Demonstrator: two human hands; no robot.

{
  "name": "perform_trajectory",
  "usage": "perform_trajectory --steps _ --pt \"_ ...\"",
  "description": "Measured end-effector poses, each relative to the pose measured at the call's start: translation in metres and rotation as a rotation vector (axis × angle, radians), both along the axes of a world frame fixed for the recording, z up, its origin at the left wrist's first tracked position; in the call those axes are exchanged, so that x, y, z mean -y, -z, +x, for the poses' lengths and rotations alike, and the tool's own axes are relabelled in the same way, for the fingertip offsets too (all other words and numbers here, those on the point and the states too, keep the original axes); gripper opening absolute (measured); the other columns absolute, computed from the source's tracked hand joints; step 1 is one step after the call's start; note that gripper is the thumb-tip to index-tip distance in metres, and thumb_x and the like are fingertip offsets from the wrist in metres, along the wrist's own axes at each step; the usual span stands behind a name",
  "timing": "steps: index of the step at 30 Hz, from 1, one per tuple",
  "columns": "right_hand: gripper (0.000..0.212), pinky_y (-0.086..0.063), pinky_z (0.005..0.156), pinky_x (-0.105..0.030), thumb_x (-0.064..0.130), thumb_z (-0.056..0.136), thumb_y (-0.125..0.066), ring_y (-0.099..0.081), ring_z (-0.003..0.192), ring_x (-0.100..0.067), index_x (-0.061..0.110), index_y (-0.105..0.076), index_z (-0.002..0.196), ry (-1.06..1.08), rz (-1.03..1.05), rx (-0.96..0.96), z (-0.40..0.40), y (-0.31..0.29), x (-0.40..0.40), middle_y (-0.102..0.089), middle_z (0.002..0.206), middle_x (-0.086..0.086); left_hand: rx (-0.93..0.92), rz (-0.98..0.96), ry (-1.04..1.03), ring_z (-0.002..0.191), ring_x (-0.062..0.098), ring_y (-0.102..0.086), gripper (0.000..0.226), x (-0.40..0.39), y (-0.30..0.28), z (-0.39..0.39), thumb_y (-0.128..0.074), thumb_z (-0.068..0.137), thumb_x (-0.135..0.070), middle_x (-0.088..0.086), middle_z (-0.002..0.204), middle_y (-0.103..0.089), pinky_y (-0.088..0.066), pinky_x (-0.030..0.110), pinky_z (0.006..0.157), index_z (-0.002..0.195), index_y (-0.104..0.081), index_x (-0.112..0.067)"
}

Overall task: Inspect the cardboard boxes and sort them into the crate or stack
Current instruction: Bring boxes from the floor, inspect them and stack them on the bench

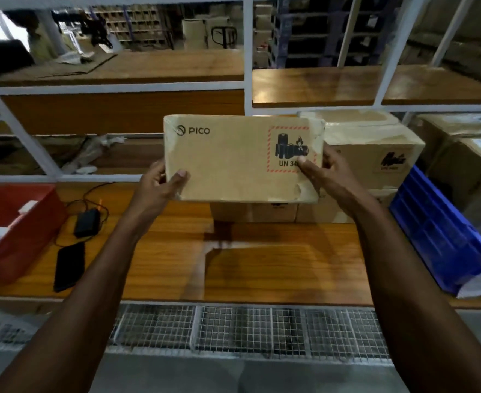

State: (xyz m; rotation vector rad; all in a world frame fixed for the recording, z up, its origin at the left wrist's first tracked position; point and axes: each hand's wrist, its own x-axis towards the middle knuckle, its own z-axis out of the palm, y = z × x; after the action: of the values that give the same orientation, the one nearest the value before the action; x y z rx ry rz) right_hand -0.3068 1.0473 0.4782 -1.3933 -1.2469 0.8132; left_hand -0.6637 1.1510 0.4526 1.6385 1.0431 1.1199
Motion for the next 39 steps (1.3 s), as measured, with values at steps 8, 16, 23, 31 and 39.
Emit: perform_trajectory --steps 8,16,23,31,39 --pt "0.058 -0.065 0.083 -0.039 0.019 0.092 -0.074 -0.071 0.111 -0.015 0.023 -0.053 0.146 0.024 0.002 -0.078 -0.001 0.027 -0.031 -0.064 0.132 0.004 -0.050 0.042 -0.013 0.122 0.012 -0.058 0.049 -0.045 0.046 0.007 -0.072 0.094 -0.023 -0.008 0.135 -0.056 -0.060 0.024 0.075 0.141 -0.057 -0.026" --pt "0.065 -0.065 0.084 -0.047 0.017 0.092 -0.075 -0.067 0.118 -0.026 0.030 -0.049 0.150 0.127 -0.039 -0.079 0.008 0.065 -0.064 -0.062 0.137 -0.001 0.011 -0.010 -0.048 0.116 0.004 -0.061 0.061 -0.074 0.083 0.036 -0.077 0.090 -0.015 -0.011 0.126 -0.066 -0.060 0.037 0.082 0.143 -0.053 -0.033" --pt "0.076 -0.063 0.087 -0.044 0.012 0.087 -0.079 -0.060 0.125 -0.027 0.026 -0.047 0.154 0.346 -0.002 0.015 0.014 0.093 -0.092 -0.058 0.145 -0.005 0.008 -0.021 -0.088 0.111 0.000 -0.057 0.062 -0.098 0.100 0.062 -0.075 0.092 -0.017 -0.014 0.123 -0.063 -0.058 0.035 0.081 0.144 -0.049 -0.038" --pt "0.080 -0.057 0.081 -0.028 0.026 0.081 -0.088 -0.054 0.118 -0.021 0.033 -0.045 0.148 0.605 -0.014 0.354 0.018 0.117 -0.118 -0.048 0.141 -0.003 0.019 -0.069 -0.105 0.114 0.011 -0.061 0.064 -0.119 0.115 0.078 -0.073 0.092 -0.012 -0.016 0.123 -0.063 -0.060 0.043 0.088 0.148 -0.049 -0.033" --pt "0.128 -0.044 0.105 -0.045 0.041 0.061 -0.098 -0.046 0.134 -0.034 0.029 -0.021 0.162 0.769 -0.074 0.431 0.026 0.122 -0.132 -0.033 0.155 -0.018 -0.035 -0.043 -0.147 0.115 0.011 -0.062 0.058 -0.140 0.121 0.083 -0.072 0.094 -0.015 -0.007 0.129 -0.065 -0.060 0.042 0.088 0.147 -0.052 -0.027"
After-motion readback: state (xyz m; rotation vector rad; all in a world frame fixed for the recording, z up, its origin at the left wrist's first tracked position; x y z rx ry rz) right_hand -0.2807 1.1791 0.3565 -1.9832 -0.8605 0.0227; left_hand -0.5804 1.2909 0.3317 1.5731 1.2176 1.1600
